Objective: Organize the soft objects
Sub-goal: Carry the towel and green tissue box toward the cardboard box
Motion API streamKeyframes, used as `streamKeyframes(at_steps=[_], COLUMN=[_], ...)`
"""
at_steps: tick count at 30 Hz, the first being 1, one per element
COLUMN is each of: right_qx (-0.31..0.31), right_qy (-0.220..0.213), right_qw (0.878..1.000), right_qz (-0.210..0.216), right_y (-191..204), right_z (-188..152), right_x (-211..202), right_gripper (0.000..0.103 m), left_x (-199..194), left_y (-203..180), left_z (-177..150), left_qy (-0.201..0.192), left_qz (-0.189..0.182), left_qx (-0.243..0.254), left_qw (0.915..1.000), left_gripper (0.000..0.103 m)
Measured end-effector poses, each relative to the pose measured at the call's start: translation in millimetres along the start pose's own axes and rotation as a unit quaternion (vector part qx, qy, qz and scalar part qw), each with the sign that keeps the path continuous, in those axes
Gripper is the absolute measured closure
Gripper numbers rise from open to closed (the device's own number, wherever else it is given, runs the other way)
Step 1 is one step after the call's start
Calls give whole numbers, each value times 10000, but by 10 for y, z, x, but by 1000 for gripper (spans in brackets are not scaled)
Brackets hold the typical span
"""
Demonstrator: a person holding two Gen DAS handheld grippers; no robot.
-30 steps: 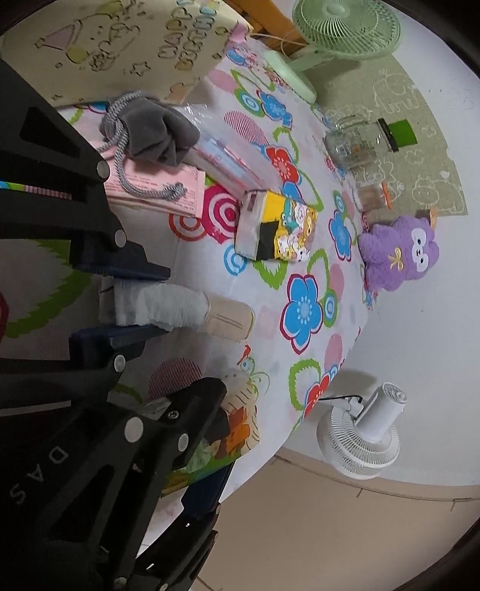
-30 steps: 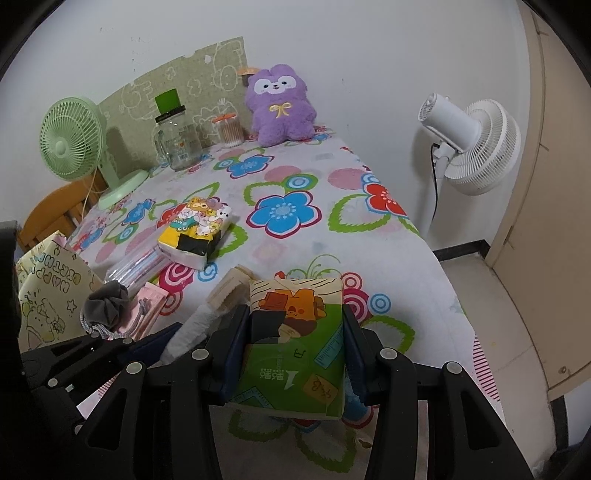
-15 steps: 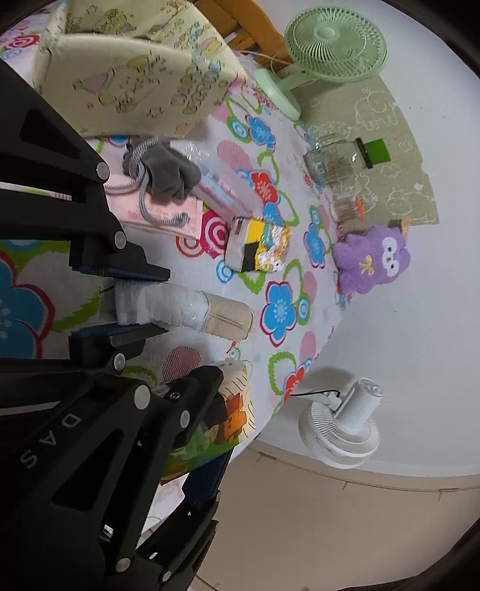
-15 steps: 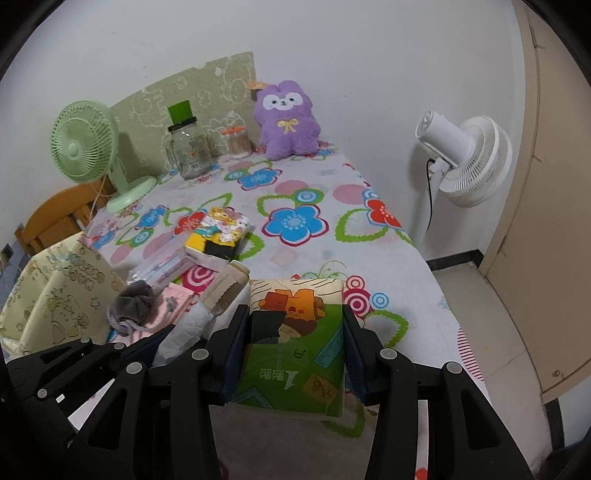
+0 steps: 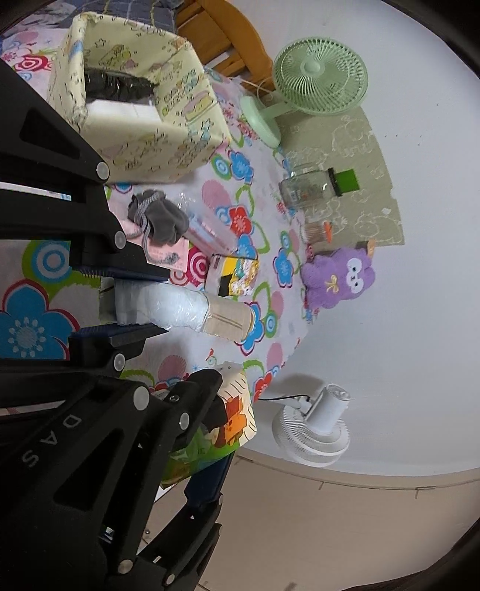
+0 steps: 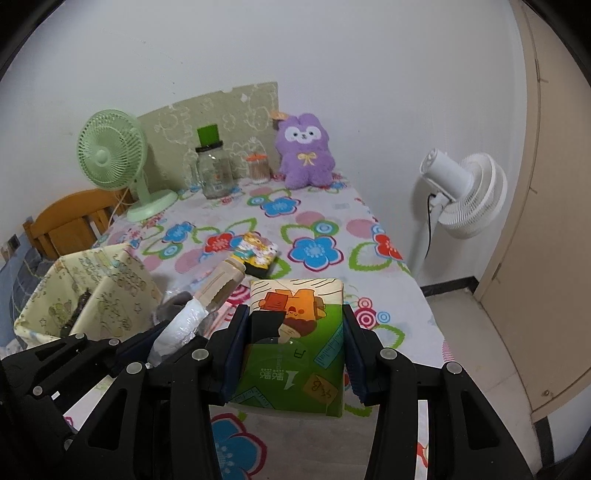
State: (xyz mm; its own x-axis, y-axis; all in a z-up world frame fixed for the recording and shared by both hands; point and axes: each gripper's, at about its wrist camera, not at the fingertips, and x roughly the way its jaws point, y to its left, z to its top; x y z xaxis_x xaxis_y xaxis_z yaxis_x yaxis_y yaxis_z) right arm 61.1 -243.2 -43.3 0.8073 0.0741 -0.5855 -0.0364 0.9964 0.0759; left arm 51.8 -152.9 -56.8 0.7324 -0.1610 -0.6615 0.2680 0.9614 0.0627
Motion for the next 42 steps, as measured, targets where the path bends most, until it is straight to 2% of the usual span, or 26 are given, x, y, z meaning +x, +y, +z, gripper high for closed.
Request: streamKeyframes(at_steps=[15, 24, 42], right_qx=[-332, -547, -910], right_qy=[-319, -426, -584], right_qw=[9989, 9976, 9923], right_qz=[-21, 40, 603], right_y=[301, 529, 1141], right_z=[165, 247, 482], right_x=[-371, -482, -393], right_gripper=[53, 53, 53], left_x=[-460, -590, -714], left_y=[166, 383, 1007], left_z=[76, 93, 138], left_qy=[-418, -482, -672], left_qz=[142, 170, 689], left_qx=[25, -47, -288], left_qw=[9990, 9987, 9949], left_gripper=[83, 83, 83])
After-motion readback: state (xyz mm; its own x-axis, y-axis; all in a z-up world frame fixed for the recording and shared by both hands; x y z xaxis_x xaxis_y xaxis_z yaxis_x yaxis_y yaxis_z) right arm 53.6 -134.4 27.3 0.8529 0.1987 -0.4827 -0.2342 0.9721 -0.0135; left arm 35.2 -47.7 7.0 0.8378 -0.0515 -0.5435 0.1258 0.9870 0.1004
